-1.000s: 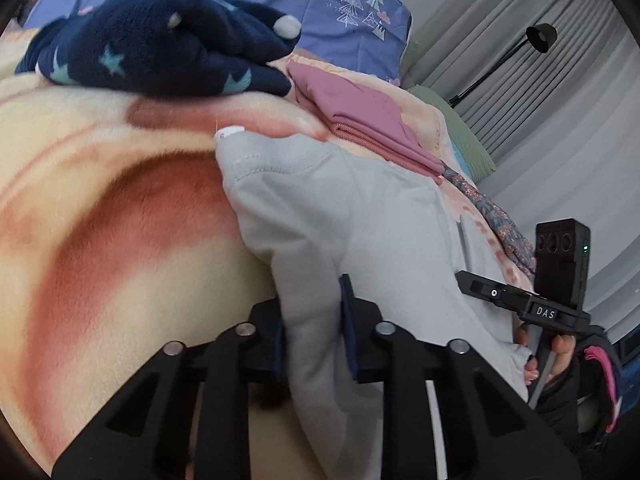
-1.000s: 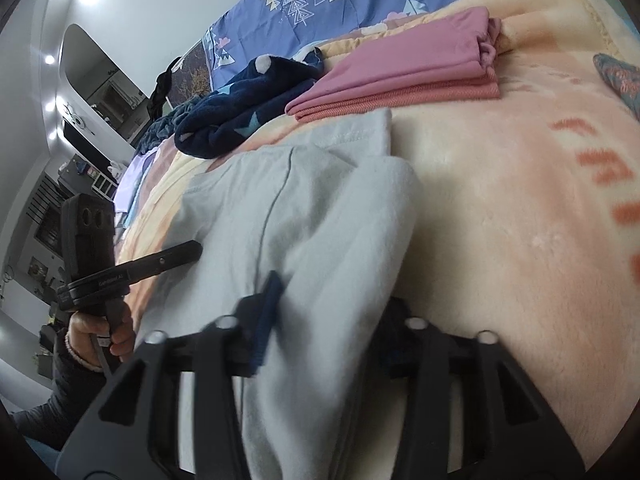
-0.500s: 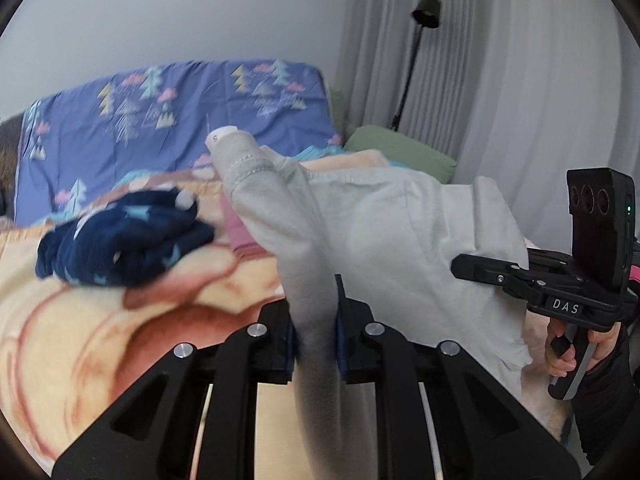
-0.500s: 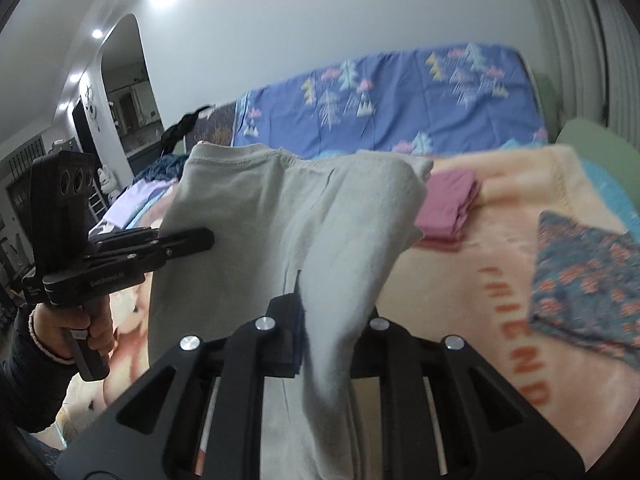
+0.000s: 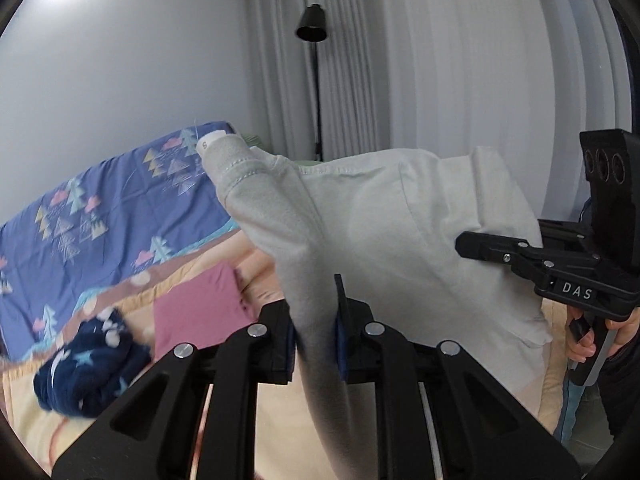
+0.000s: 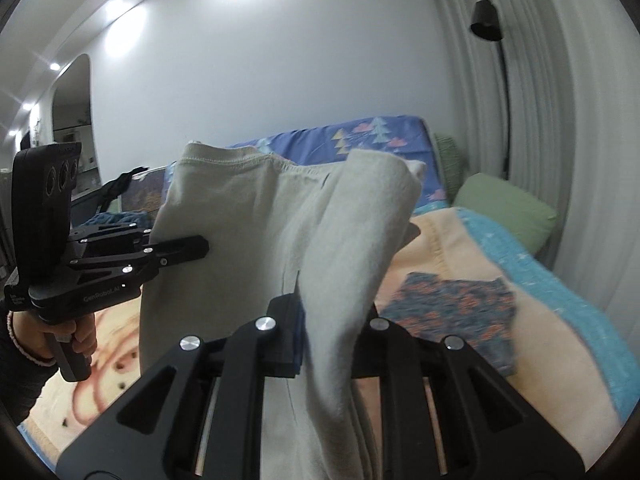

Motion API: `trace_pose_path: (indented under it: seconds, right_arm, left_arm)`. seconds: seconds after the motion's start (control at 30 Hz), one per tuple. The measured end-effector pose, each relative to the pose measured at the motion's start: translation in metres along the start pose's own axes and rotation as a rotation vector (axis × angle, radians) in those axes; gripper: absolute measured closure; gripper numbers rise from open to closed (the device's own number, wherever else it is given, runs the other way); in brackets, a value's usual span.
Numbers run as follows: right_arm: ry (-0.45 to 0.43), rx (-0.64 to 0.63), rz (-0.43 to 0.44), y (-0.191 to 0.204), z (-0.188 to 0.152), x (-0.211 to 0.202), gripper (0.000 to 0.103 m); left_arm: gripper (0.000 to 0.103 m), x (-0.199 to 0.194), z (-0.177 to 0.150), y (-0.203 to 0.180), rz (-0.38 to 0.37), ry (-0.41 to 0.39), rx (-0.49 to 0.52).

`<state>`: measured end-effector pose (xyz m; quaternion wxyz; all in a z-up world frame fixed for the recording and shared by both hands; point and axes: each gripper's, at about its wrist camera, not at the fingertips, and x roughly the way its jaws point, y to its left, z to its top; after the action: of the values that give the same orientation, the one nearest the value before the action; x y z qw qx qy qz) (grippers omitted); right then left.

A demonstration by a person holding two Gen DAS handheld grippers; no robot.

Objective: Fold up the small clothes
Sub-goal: 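Lift the grey shirt with both grippers and carry it toward the floral cloth, then lower the grey shirt onto the folded floral cloth and open both grippers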

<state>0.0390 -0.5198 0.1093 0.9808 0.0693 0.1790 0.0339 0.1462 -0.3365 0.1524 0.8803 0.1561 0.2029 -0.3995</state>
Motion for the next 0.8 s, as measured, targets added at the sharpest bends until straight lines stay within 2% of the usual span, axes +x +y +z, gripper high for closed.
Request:
trace_pose_path:
  seconds: [0.17, 0.3, 0.4, 0.57, 0.67, 0.7, 0.73, 0.77, 0.8]
  right_arm:
    - [-0.034, 0.027, -0.11, -0.042, 0.016, -0.01, 0.089]
    - [-0.041, 0.047, -0.18, -0.07, 0.033, 0.001, 0.089]
    - [-0.041, 0.076, -0.25, -0.103, 0.049, 0.027, 0.089]
    - [-0.025, 0.106, -0.295, -0.135, 0.06, 0.067, 0.089]
    - [0.02, 0.141, -0.329, -0.159, 0.061, 0.103, 0.089]
    - [0.052, 0.161, -0.342, -0.169, 0.06, 0.117, 0.088]
    - [0.108, 0.174, -0.384, -0.18, 0.053, 0.134, 0.074]
    - [0.168, 0.174, -0.445, -0.189, 0.046, 0.148, 0.057]
    - [0.25, 0.157, -0.562, -0.201, 0.029, 0.166, 0.033]
  left_arm:
    - [0.088, 0.036, 0.036, -0.03, -0.02, -0.014, 0.071]
    - [0.088, 0.07, 0.06, -0.045, -0.007, -0.01, 0.124]
    - [0.088, 0.1, 0.075, -0.049, 0.021, -0.005, 0.152]
    - [0.088, 0.15, 0.092, -0.053, 0.088, 0.013, 0.201]
    - [0.087, 0.186, 0.096, -0.049, 0.103, 0.03, 0.207]
    - [0.082, 0.198, 0.096, -0.047, 0.111, 0.041, 0.198]
    - [0.066, 0.213, 0.093, -0.043, 0.128, 0.064, 0.191]
    - [0.057, 0.231, 0.086, -0.038, 0.199, 0.101, 0.192]
    - [0.047, 0.245, 0.076, -0.031, 0.288, 0.136, 0.18]
